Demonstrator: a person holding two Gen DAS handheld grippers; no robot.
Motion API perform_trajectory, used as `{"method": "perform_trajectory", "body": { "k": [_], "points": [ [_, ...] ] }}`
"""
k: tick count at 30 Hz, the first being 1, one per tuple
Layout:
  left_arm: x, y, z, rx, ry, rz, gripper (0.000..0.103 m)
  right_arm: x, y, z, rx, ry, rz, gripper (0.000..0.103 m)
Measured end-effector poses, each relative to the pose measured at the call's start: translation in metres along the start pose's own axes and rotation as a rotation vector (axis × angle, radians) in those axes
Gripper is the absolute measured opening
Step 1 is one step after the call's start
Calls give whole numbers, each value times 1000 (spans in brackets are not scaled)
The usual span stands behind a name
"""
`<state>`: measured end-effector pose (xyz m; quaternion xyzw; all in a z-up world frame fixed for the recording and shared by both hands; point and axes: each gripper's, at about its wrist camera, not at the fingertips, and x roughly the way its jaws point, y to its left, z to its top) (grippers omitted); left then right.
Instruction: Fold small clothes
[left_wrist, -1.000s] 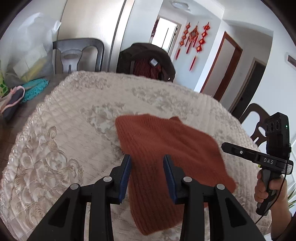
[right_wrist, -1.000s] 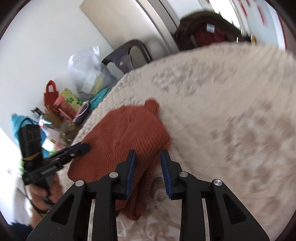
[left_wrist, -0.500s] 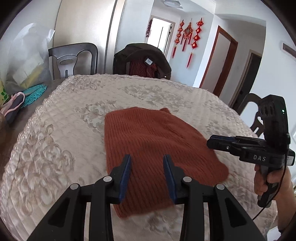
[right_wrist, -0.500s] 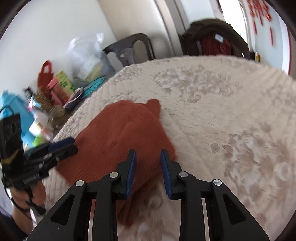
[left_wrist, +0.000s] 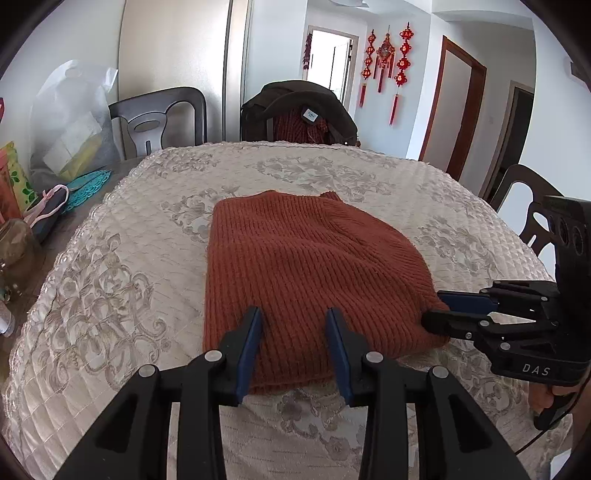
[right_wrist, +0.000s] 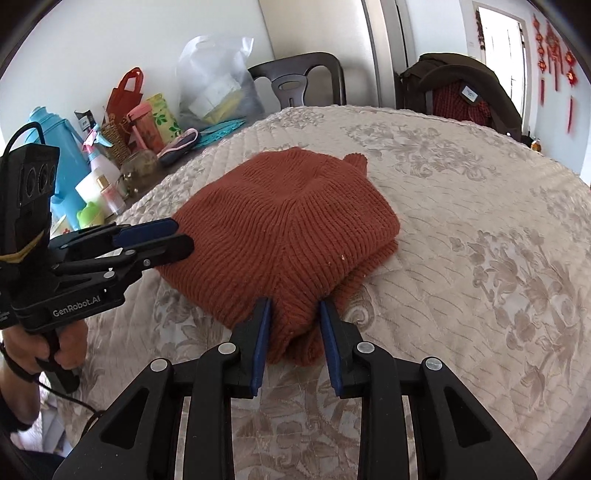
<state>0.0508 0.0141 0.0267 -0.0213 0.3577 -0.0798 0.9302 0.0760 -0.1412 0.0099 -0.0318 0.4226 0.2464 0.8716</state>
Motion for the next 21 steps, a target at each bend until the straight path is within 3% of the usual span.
{"method": "perform_trajectory", "body": {
  "k": [12, 15, 21],
  "points": [
    [-22, 1, -17, -37, 25, 40, 39, -26, -1, -17, 9, -6, -47, 28],
    [-20, 2, -20, -38, 40, 49, 39, -26, -1, -22, 5, 6, -65, 36],
    [-13, 3, -26, -24, 70, 61, 40, -23, 0, -30, -14, 32, -102, 37]
  ]
}}
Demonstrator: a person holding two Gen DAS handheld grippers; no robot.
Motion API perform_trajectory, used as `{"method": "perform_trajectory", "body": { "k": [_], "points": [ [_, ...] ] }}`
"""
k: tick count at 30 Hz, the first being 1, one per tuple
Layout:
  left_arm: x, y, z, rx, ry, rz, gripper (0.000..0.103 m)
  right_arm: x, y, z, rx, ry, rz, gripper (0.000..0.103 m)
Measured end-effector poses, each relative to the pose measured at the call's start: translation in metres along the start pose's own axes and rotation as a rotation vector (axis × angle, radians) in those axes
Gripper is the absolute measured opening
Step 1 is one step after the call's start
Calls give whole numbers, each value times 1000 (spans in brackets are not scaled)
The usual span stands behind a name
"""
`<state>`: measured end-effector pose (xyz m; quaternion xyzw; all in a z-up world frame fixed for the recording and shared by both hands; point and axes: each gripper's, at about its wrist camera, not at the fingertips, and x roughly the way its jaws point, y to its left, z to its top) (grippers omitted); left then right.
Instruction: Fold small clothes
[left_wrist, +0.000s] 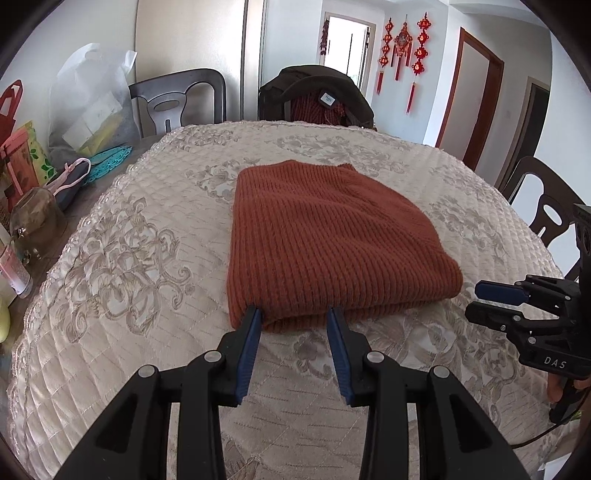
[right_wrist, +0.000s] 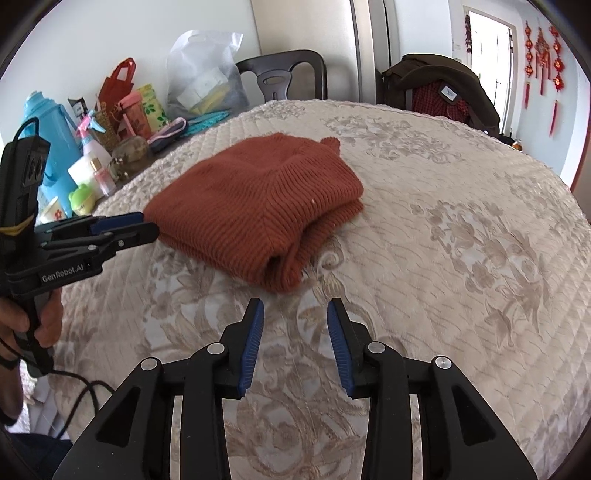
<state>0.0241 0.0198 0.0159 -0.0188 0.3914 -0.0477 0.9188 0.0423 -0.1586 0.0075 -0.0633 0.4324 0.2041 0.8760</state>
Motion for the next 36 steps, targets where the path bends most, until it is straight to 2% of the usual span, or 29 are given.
{"method": "perform_trajectory", "body": {
  "k": [10, 13, 20, 36],
  "points": [
    [13, 4, -12, -14, 69, 24, 40, 6, -1, -6, -5, 41, -27, 39],
    [12, 5, -12, -24, 68, 22, 40, 6, 1, -6, -17, 43, -35, 40],
    [14, -4, -13, 21, 79, 30, 53, 7, 3, -6, -28, 45, -45, 41],
    [17, -8, -13, 50, 86, 42, 58, 7, 3, -6, -26, 45, -43, 42]
  ]
}}
